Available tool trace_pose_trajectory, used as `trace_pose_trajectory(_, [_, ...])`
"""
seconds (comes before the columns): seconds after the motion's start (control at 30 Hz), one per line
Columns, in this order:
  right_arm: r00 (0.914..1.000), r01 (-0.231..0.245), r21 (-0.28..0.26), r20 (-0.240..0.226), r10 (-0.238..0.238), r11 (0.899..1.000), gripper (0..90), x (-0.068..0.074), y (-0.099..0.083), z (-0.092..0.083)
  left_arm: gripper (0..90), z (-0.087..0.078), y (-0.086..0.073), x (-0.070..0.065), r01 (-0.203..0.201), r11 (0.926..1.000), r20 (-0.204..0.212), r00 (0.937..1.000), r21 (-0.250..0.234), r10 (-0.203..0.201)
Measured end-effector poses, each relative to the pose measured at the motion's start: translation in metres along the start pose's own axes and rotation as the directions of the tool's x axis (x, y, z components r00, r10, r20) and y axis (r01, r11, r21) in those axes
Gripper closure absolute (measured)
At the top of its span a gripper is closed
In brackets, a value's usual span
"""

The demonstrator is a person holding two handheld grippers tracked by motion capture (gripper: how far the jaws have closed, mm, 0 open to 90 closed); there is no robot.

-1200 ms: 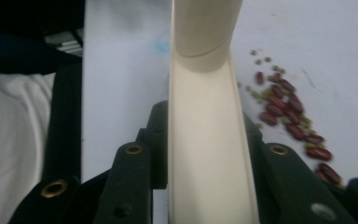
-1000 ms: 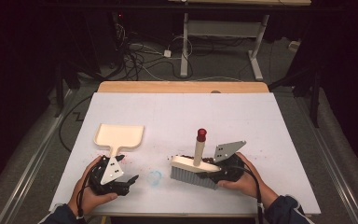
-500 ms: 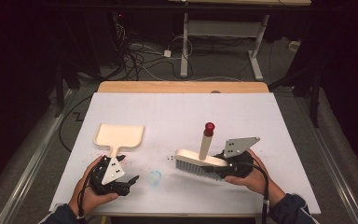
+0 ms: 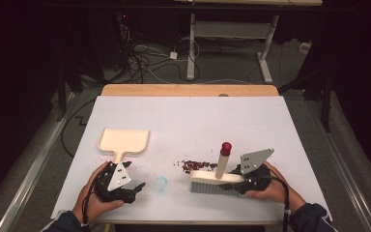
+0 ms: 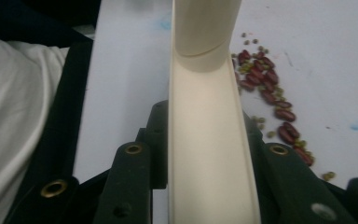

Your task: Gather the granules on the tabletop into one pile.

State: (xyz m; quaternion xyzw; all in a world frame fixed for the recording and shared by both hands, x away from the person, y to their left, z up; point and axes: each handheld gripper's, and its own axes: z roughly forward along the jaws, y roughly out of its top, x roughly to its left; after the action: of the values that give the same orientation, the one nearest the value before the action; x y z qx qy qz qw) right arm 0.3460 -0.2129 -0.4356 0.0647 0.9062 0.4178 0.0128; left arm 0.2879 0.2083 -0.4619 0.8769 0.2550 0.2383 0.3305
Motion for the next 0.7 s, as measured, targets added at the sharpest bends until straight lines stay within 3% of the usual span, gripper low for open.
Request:
trace_pose_trajectory(0.17, [0.9998, -0.002, -0.001, 0.022, 0.002, 1.000, 67.9, -0.021, 0.004, 0.004, 18.1, 0.001, 0.000, 0.001, -0.008, 1.0000, -0.002, 1.0000, 0.003, 0.008])
trace_pose_trajectory(0.33, [0.9973, 0.002, -0.022, 0.073, -0.001, 1.000, 68.1, -0.029, 0.012, 0.005, 18.1, 0.001, 0.000, 0.000, -0.010, 0.9999, 0.000, 0.9999, 0.000, 0.010])
trace_pose_trajectory(0.47, [0.9965, 0.003, -0.027, 0.083, -0.001, 1.000, 68.1, -0.025, 0.015, 0.005, 18.1, 0.001, 0.000, 0.000, -0.012, 0.9999, 0.002, 0.9999, 0.000, 0.012])
trace_pose_trajectory(0.7, [0.9915, -0.023, -0.100, 0.125, 0.035, 0.995, 68.2, -0.012, 0.026, 0.005, 18.1, -0.001, 0.000, 0.001, 0.001, 1.0000, -0.004, 1.0000, -0.004, -0.001])
